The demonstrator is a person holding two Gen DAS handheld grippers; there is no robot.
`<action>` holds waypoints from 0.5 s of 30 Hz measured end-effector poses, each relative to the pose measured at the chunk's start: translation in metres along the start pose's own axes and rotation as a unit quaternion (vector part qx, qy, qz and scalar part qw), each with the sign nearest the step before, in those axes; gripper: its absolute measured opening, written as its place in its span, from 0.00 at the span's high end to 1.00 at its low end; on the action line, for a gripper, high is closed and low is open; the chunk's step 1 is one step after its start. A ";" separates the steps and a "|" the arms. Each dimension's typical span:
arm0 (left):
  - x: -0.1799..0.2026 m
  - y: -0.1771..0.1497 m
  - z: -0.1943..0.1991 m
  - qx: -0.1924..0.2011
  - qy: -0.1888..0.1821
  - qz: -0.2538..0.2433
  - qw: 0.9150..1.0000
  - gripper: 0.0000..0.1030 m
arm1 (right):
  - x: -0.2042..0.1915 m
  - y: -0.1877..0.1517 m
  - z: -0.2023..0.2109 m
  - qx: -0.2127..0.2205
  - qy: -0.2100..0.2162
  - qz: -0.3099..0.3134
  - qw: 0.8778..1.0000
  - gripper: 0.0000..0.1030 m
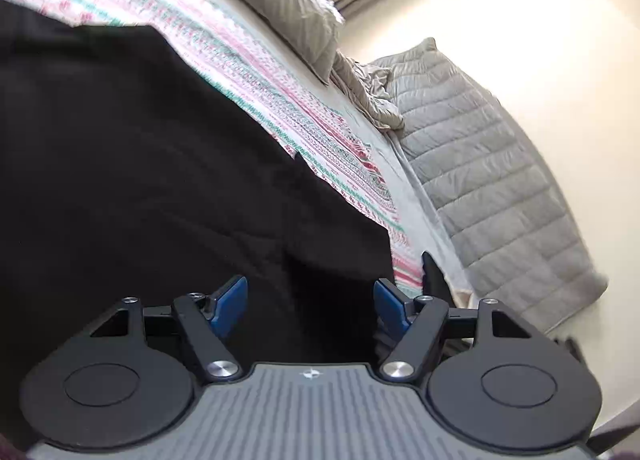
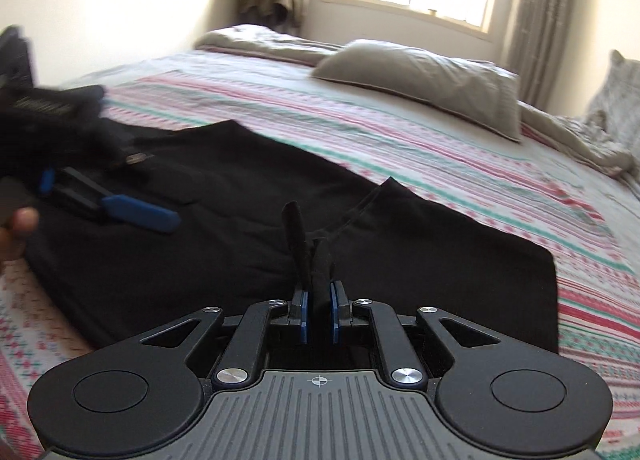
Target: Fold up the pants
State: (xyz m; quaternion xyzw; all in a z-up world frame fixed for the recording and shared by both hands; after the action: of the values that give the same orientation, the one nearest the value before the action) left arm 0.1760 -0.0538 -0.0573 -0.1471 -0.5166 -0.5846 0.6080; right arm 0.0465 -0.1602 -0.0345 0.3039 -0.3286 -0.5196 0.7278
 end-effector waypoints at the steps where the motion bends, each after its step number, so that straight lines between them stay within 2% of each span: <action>1: -0.001 0.001 -0.001 -0.001 -0.004 0.010 1.000 0.23 | -0.006 0.001 0.001 0.002 0.011 0.004 1.000 0.90; 8: -0.012 0.003 -0.004 -0.005 -0.020 0.070 0.997 0.23 | -0.030 0.008 0.015 0.017 0.059 0.016 0.998 0.90; 11: -0.013 0.004 -0.006 0.003 -0.017 0.076 0.997 0.28 | -0.034 0.009 0.021 0.022 0.082 0.010 0.996 0.90; 15: -0.015 0.006 -0.005 0.019 -0.002 0.078 0.997 0.40 | -0.037 0.009 0.030 0.027 0.105 0.007 0.994 0.90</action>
State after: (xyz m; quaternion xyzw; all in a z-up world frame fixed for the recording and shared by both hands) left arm 0.1871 -0.0474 -0.0690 -0.1770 -0.5158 -0.5250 0.6535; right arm 0.0188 -0.1252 -0.0157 0.3743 -0.2662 -0.4709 0.7532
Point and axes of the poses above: each gripper's, at about its wrist camera, not at the fingertips, and z roughly against the way its jaws point, x to its right, y to its top, the point moved 3 cm from there along -z, roughly the way its jaws point, and after that the axes turned 2 degrees about z, right-handed, at the moved point
